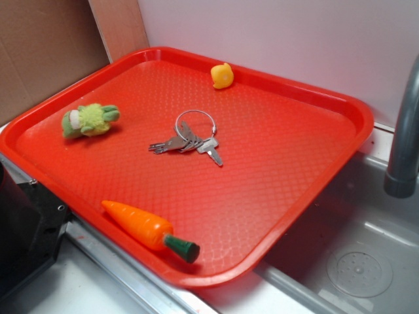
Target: Grab the green animal.
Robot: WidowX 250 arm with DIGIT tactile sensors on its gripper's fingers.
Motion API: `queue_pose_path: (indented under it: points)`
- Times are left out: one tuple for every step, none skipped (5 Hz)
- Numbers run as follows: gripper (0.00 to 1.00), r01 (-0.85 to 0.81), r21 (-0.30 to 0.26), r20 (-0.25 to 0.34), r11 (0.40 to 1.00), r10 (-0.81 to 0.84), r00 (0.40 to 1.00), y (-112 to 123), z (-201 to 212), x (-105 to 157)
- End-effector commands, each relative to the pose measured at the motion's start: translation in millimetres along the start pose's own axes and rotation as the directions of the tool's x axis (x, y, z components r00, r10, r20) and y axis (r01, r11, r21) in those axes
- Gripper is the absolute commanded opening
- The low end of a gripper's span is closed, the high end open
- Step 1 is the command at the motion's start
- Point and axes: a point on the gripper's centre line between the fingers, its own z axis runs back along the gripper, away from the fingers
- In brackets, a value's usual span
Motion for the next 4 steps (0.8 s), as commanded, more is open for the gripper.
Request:
queue_pose_path:
  points:
    - [1.00, 0.000, 0.000, 0.000, 1.000, 0.000, 1.000, 0.0, 0.0, 0.0]
    - [1.00, 0.035, 0.006, 0.005, 0.999, -0.035, 0.999, 11.8, -6.5, 2.4]
    - [1.00, 0.074, 0.005, 0.014, 0.997, -0.074, 0.997, 26.9, -20.6, 8.0]
    - [1.00, 0.145, 0.010, 0.035, 0.989, -0.146, 0.989, 45.1, -36.9, 11.5]
